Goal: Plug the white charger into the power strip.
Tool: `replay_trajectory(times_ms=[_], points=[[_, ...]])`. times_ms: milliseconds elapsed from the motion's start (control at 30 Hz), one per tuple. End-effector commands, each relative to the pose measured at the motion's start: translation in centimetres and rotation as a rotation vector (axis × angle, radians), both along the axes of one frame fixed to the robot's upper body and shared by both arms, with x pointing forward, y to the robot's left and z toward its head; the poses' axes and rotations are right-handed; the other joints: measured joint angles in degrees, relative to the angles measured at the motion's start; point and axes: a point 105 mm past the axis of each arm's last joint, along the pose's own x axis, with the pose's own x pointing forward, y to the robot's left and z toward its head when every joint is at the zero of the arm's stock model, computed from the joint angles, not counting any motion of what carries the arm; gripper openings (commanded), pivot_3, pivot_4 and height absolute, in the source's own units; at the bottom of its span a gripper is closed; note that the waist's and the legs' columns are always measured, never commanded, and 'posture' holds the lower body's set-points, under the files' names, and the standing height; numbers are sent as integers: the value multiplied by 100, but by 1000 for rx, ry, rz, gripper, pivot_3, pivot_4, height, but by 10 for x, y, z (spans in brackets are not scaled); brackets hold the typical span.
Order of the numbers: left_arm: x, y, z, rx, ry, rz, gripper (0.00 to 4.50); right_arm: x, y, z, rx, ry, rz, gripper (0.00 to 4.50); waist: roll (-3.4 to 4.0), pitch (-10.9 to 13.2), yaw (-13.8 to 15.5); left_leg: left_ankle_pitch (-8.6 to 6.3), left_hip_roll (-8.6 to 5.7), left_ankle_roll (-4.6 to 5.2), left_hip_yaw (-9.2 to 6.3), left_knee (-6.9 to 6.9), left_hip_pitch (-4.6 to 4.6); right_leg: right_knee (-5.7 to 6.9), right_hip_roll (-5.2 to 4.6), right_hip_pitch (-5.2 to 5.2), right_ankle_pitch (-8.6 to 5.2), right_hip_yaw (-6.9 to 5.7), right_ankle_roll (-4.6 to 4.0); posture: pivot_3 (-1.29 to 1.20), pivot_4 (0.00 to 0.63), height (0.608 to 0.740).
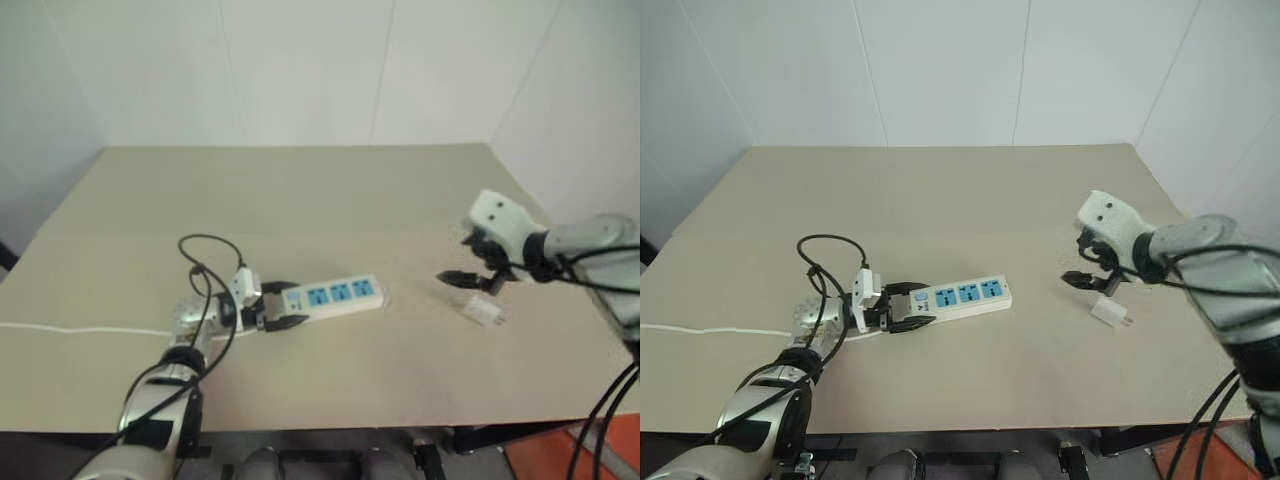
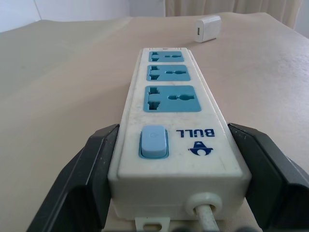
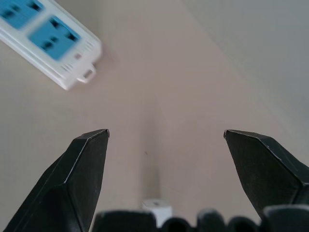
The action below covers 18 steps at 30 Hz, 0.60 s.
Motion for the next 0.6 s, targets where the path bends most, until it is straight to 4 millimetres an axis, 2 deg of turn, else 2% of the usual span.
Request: replay_trajectory(times_ms=[33, 267, 367, 600], points=[[-8, -5, -4, 64, 6, -95, 3253, 9, -10, 3, -66, 73, 2, 4500, 0, 0, -4, 0, 0, 0, 0, -2, -4, -1, 0, -4, 0, 0, 0, 0, 150, 740], [-18, -10, -2, 57, 12, -192, 3253, 15, -20, -10, -178, 222, 27, 4500, 1, -1, 28, -1, -2, 1, 0, -17, -35, 2, 1, -40, -1, -2, 1, 0, 150, 740], [-18, -12, 0, 43, 6, -195, 3253, 12, -21, -16, -182, 265, 33, 4500, 2, -1, 32, -1, -4, 2, 0, -10, -64, 9, -2, -67, -1, -2, 1, 0, 150, 740], [-19, -14, 0, 34, 9, -203, 3253, 6, -30, -34, -171, 331, 5, 4500, 3, -1, 33, -1, -5, 1, -1, 4, -65, 19, -2, -67, 0, -3, 1, 0, 150, 740]])
